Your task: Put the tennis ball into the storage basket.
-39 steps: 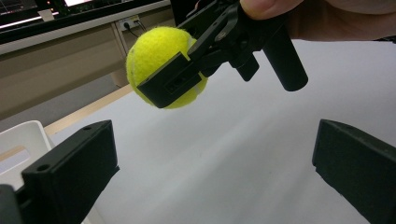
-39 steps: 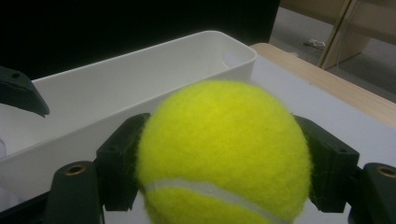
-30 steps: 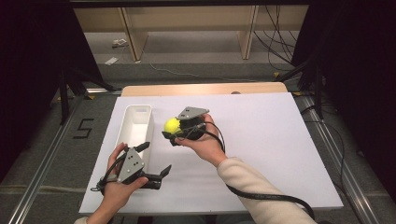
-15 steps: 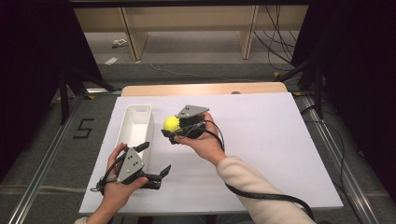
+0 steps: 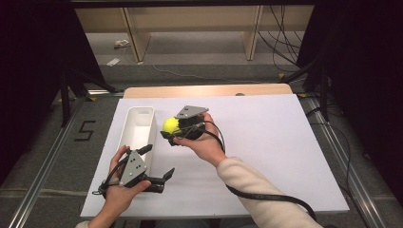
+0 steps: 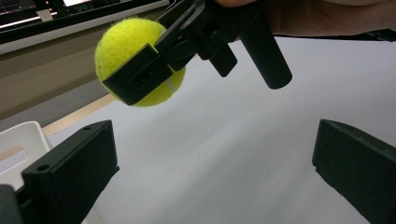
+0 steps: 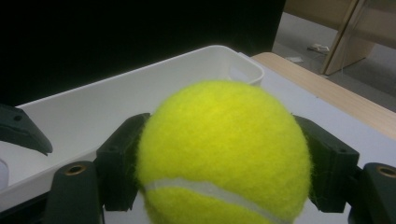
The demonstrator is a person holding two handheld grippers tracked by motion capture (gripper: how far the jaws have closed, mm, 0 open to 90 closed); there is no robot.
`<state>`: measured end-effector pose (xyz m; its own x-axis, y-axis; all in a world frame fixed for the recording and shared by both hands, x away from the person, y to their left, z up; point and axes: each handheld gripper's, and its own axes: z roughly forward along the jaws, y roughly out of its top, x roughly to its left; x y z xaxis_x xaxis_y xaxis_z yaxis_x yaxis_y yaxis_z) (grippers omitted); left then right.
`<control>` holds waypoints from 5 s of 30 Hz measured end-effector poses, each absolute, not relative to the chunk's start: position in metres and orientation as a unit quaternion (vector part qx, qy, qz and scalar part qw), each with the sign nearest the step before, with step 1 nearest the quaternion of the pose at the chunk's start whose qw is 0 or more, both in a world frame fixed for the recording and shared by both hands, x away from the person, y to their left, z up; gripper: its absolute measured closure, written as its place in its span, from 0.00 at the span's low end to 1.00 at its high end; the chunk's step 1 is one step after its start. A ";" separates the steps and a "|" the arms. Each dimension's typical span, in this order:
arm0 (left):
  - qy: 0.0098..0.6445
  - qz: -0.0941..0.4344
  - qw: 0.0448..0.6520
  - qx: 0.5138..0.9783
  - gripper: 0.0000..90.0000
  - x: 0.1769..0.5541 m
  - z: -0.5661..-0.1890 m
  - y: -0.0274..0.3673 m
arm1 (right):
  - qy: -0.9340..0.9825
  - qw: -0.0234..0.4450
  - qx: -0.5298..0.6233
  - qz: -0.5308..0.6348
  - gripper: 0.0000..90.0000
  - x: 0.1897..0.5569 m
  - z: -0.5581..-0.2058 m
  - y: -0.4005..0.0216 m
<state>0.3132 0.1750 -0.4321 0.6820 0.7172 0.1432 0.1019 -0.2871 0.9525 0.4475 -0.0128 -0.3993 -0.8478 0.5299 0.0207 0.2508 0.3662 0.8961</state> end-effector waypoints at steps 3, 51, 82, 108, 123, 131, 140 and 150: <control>0.273 0.290 0.531 0.748 0.00 0.313 -0.432 0.175 | 0.814 0.136 0.240 0.511 0.30 0.448 -0.400 -0.010; 0.270 0.288 0.534 0.748 0.00 0.312 -0.431 0.174 | 0.820 0.136 0.223 0.509 0.30 0.453 -0.387 0.013; 0.267 0.289 0.532 0.750 0.00 0.312 -0.431 0.174 | 0.823 0.132 0.215 0.509 0.30 0.457 -0.380 0.029; 0.266 0.290 0.531 0.750 0.00 0.312 -0.431 0.174 | 0.823 0.134 0.207 0.511 0.30 0.461 -0.370 0.041; 0.264 0.292 0.530 0.751 0.00 0.312 -0.431 0.174 | 0.824 0.133 0.205 0.510 0.30 0.463 -0.367 0.046; 0.262 0.294 0.527 0.753 0.00 0.312 -0.431 0.174 | 0.824 0.133 0.203 0.511 0.30 0.463 -0.366 0.051; 0.261 0.294 0.528 0.753 0.00 0.312 -0.431 0.174 | 0.826 0.130 0.202 0.510 0.30 0.464 -0.368 0.054; 0.261 0.293 0.528 0.753 0.00 0.311 -0.431 0.174 | 0.826 0.129 0.201 0.510 0.30 0.465 -0.367 0.057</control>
<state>0.3114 0.1744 -0.4313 0.6914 0.7032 0.1656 0.0839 -0.3059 0.9484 0.4645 0.0574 -0.3671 -0.8859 0.4638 -0.0078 0.2011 0.3991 0.8946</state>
